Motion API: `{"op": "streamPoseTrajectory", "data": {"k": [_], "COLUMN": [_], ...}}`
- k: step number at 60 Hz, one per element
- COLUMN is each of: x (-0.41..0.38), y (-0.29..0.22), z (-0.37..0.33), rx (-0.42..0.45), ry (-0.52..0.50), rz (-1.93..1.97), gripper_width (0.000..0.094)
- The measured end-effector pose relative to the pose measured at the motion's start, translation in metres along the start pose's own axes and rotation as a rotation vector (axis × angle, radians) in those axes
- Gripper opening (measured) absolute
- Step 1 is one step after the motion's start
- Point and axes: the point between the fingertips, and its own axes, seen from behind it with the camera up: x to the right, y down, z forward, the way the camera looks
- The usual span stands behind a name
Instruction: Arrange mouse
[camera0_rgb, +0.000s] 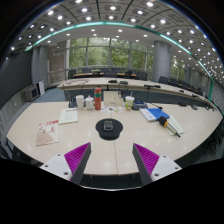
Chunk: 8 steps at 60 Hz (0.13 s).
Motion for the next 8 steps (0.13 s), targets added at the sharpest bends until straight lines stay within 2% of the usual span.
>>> {"op": "streamPoseTrajectory", "data": {"k": [8], "x": [0.0078], "y": [-0.0036], "z": [-0.0087], "rx": [0.019], "ry": [0.011], "rz": [0.011], "gripper_width": [0.0852]}}
